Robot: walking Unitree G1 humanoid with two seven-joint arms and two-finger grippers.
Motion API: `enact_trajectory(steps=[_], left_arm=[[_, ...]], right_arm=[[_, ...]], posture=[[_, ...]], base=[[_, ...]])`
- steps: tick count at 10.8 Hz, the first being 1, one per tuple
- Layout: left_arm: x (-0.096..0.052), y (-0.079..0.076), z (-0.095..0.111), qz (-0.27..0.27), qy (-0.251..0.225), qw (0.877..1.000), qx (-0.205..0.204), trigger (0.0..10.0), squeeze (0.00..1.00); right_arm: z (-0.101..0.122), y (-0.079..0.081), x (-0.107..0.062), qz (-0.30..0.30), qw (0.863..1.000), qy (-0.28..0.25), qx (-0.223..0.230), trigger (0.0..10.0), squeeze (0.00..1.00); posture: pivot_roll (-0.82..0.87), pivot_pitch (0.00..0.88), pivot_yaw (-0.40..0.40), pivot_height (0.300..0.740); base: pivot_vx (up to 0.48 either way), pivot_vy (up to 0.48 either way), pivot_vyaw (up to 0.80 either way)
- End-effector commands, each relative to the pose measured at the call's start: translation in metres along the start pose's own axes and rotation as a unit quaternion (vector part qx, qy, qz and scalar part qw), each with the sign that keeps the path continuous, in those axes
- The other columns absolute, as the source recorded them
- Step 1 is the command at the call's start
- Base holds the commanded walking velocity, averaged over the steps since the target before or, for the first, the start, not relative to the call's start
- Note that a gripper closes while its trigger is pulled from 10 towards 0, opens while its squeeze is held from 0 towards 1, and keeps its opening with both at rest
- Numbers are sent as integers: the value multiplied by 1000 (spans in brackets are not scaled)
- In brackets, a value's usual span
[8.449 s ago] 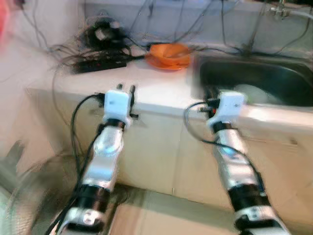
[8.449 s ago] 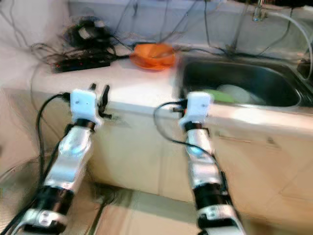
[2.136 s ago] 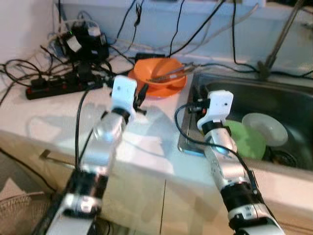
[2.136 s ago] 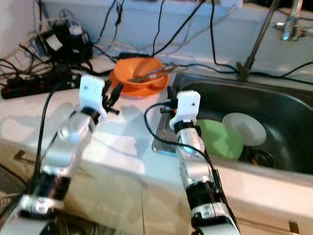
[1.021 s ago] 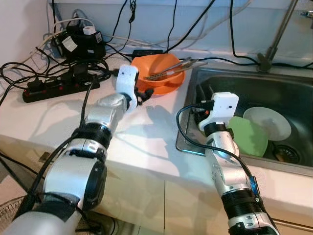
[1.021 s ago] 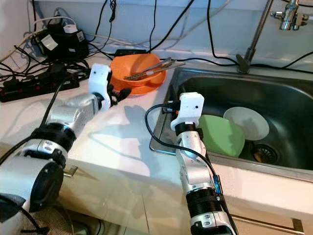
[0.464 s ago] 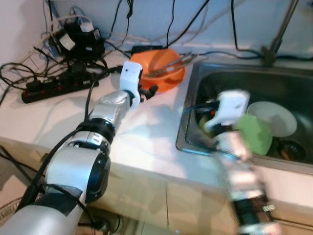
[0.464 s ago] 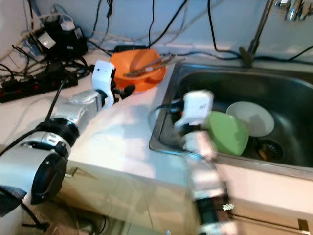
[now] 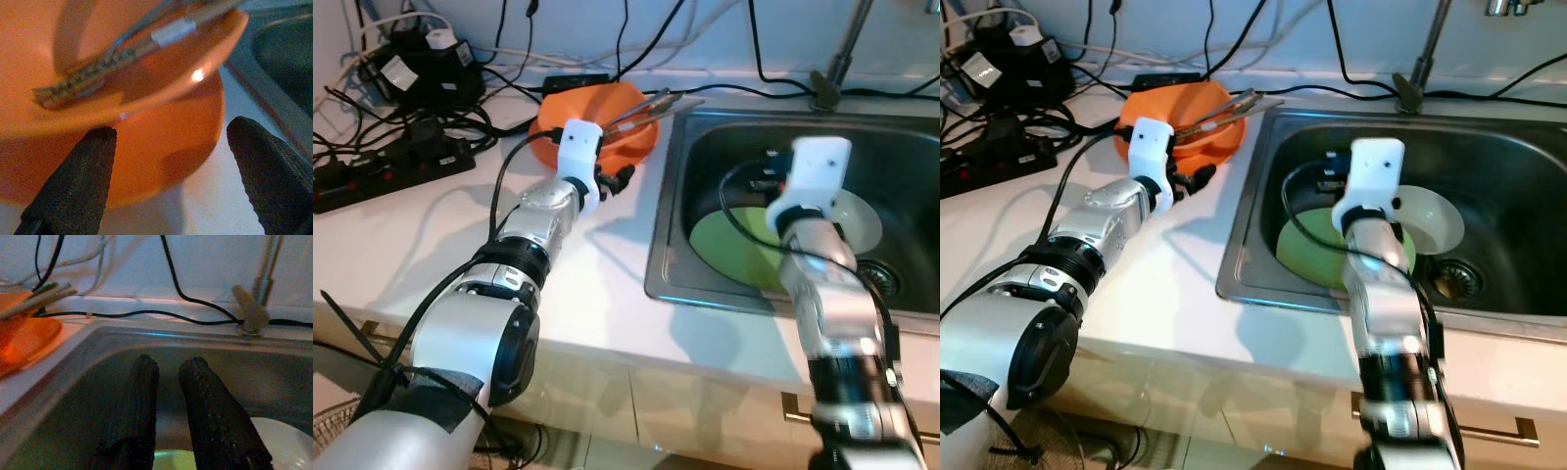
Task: Kitchen organization
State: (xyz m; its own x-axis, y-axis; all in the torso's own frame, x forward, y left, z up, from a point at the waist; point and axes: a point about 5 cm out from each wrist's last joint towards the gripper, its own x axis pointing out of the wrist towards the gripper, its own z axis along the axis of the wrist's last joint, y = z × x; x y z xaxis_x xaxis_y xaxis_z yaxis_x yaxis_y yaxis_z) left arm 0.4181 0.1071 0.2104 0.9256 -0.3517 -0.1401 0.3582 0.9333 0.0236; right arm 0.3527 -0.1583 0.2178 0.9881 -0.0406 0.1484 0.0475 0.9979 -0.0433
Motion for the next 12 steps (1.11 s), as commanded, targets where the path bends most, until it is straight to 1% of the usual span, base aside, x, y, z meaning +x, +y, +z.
enact_trajectory(steps=[1, 2, 3, 5, 10, 12], left_arm=[[-1, 5, 8, 11, -8, 1000, 6, 10000, 0], [-2, 11, 14, 23, -14, 1000, 11, 10000, 0], [-2, 14, 15, 27, -15, 999, 12, 10000, 0], [-5, 21, 12, 42, -1, 999, 16, 10000, 0], [-7, 29, 10, 62, 7, 998, 12, 10000, 0], [-8, 31, 10, 63, 12, 998, 1, 10000, 0]], right_arm=[[1, 4, 2, 9, 1000, 7, 3, 10000, 0], [1, 6, 3, 13, 1000, 18, 9, 10000, 0], [-1, 8, 3, 18, 999, 24, 11, 10000, 0], [-7, 9, 4, 23, 999, 40, 10, 10000, 0], [-10, 10, -1, 20, 998, 51, 14, 10000, 0], [-11, 9, -7, 12, 998, 52, 18, 10000, 0]], posture=[[-24, 93, 65, 740], [-14, 87, 62, 740], [-13, 85, 61, 740], [-24, 87, 61, 740], [-60, 105, 71, 740], [-77, 120, 86, 740]], base=[[0, 0, 0], [0, 0, 0], [0, 0, 0], [0, 0, 0], [0, 0, 0], [0, 0, 0]])
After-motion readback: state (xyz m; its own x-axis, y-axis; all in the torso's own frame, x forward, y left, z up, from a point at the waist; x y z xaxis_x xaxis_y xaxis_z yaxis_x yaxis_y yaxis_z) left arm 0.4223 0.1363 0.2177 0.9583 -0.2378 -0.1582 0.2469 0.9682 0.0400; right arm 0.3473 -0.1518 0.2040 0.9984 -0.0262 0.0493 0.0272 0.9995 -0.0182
